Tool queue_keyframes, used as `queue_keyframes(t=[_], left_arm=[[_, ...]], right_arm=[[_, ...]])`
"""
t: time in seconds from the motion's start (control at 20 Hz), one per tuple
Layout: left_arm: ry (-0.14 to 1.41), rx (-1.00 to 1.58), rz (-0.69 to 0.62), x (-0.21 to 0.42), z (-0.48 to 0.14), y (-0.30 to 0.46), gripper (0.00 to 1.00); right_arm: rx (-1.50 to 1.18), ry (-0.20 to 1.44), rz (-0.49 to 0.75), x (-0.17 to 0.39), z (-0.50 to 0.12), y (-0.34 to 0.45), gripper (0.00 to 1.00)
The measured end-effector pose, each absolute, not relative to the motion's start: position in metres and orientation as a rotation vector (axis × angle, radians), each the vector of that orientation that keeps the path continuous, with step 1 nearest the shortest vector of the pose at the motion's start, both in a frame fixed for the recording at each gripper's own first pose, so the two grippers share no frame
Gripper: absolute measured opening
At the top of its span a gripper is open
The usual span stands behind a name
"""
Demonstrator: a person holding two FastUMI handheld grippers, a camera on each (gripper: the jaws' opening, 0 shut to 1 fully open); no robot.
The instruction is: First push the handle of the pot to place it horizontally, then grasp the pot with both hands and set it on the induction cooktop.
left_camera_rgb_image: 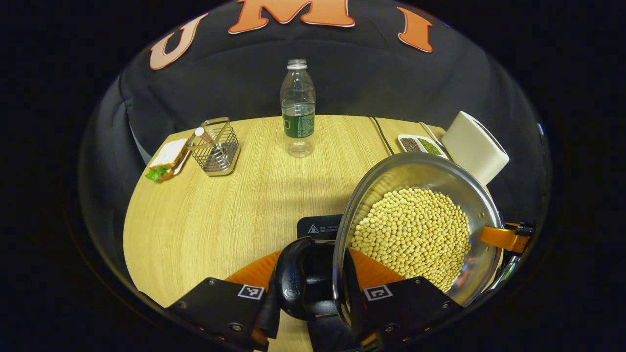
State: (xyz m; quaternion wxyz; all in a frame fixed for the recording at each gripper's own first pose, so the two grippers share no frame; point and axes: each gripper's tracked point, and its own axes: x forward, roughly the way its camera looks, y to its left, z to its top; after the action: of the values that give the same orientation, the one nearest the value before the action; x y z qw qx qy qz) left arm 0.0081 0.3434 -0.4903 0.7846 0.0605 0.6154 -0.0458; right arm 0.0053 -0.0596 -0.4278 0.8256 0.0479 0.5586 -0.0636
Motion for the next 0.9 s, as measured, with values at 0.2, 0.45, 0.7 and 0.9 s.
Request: queue_keyframes(t=[0.2, 0.45, 0.7, 0.9], left_arm=[[1.335, 0.198, -0.066, 0.004, -0.487, 0.340, 0.72], [1.256, 0.210, -0.103, 0.019, -0.442, 0.336, 0.76], [1.082, 0.125, -0.080, 0.054, -0.356, 0.341, 0.76], [0.874, 0.031, -0.012, 0.094, -0.255, 0.357, 0.75]], right_arm=[[0.067, 1.163, -0.164, 0.010, -0.427, -0.063, 0.59], [0.024, 0.948, -0.172, 0.050, -0.378, -0.071, 0.81], [-0.002, 0.696, -0.084, 0.082, -0.289, -0.046, 0.89], [0.000, 0.549, 0.005, 0.089, -0.229, -0.019, 0.89]])
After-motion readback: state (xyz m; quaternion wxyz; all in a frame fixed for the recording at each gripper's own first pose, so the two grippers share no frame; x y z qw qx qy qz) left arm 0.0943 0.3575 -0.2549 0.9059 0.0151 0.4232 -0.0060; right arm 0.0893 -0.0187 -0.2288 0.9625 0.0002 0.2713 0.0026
